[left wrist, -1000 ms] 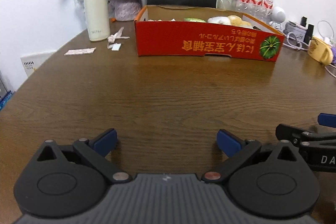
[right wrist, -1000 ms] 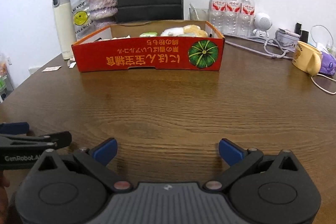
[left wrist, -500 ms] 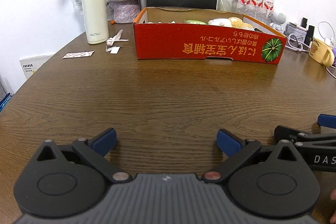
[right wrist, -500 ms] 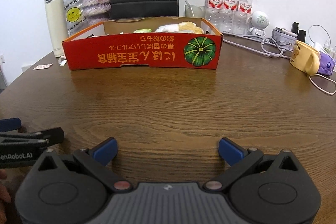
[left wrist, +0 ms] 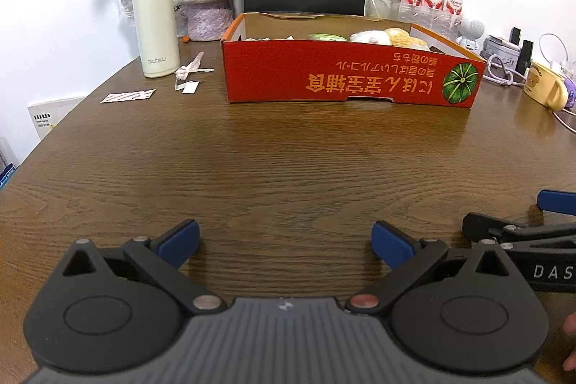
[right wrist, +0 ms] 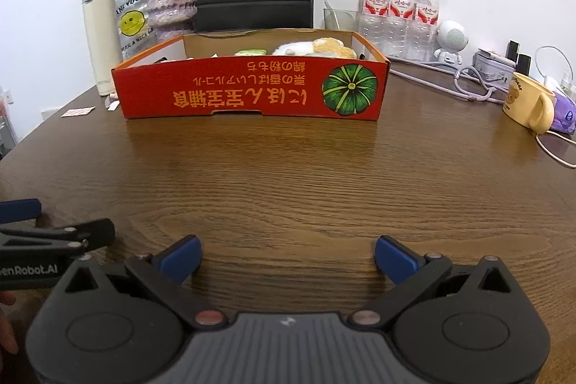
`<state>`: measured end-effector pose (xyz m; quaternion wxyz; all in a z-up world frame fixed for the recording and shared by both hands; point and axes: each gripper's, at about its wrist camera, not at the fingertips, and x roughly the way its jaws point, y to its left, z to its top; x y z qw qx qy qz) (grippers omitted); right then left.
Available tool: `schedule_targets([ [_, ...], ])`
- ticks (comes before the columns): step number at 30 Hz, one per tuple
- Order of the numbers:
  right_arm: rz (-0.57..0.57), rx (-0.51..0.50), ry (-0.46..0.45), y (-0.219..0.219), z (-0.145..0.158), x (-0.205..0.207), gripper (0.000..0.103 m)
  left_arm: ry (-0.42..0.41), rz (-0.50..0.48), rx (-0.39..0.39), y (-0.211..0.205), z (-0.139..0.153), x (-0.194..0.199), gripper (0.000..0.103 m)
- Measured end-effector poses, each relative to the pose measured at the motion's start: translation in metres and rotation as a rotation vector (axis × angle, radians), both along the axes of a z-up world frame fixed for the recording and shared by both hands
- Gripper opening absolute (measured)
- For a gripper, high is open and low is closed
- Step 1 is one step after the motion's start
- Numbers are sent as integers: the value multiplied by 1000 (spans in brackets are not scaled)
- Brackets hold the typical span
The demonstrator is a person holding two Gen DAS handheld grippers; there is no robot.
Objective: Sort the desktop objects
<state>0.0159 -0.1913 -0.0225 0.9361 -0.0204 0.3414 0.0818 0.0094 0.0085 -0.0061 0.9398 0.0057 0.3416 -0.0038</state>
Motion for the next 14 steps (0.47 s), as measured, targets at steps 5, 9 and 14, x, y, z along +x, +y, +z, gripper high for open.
schedule_targets([
  [5, 2, 2, 0, 1, 0, 0, 103, 0, -1, -1, 0, 0, 0, 103],
  [9, 2, 2, 0, 1, 0, 0, 103, 0, -2, 0, 0, 0, 0, 103],
  [14, 2, 2, 0, 1, 0, 0, 103, 0, -1, 0, -1, 0, 0, 103],
])
